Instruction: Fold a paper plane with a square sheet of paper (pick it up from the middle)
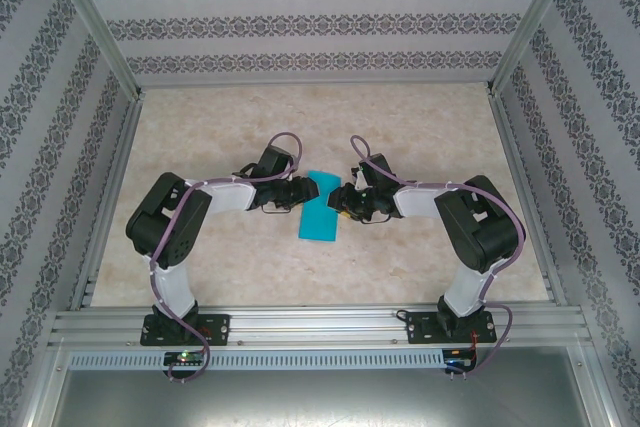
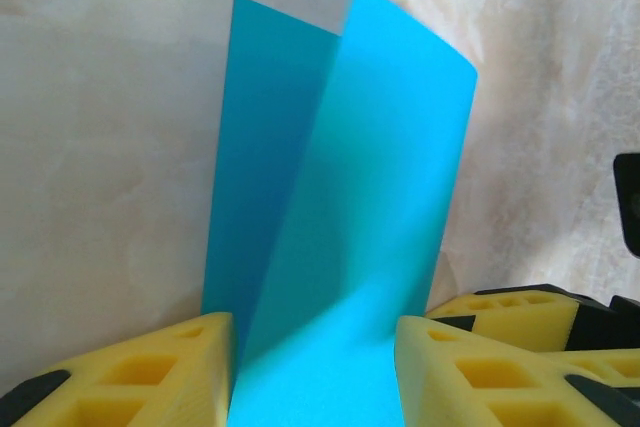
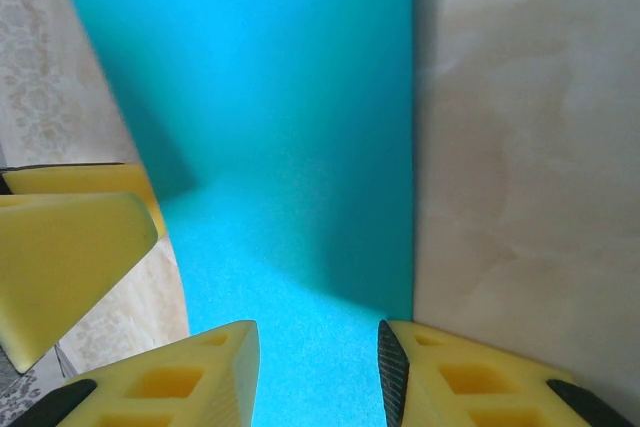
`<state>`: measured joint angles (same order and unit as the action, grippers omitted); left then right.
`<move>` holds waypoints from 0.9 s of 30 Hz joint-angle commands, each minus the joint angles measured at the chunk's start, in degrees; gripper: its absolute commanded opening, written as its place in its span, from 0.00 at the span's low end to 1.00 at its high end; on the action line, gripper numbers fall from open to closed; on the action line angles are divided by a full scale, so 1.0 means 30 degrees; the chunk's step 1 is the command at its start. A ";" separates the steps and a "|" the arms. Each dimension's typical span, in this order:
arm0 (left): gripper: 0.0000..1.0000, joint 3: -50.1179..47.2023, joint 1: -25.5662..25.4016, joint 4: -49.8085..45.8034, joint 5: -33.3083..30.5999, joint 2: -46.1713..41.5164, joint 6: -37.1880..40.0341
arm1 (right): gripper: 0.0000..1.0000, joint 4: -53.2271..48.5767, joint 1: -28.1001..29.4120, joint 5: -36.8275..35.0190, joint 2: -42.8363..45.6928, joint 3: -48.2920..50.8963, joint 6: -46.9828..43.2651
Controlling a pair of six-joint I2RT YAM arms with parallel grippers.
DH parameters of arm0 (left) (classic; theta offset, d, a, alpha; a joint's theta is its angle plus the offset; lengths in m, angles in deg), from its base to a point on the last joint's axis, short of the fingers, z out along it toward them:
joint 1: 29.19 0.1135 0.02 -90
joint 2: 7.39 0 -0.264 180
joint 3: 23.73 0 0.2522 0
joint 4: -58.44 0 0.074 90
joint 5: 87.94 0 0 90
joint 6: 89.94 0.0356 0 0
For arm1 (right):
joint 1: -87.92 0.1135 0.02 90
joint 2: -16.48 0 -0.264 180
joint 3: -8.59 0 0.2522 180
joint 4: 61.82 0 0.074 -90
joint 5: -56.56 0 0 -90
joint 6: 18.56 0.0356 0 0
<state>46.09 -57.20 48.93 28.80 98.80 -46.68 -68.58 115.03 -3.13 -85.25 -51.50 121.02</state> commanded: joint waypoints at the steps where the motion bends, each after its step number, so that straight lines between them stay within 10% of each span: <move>1: 0.46 0.0050 0.0167 0.0346 0.0399 0.0182 0.0161 | 0.38 -0.0082 -0.0132 -0.0259 -0.0322 0.0458 -0.0034; 27: 0.33 -0.1363 0.0193 0.2354 0.2345 -0.1274 -0.1685 | 0.41 -0.0475 0.1275 -0.2368 0.4898 0.1365 -0.3605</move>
<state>42.81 -57.20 53.52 34.20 96.60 -50.40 -69.61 117.07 -6.74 -73.43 -49.12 115.21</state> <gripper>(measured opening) 0.333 0.412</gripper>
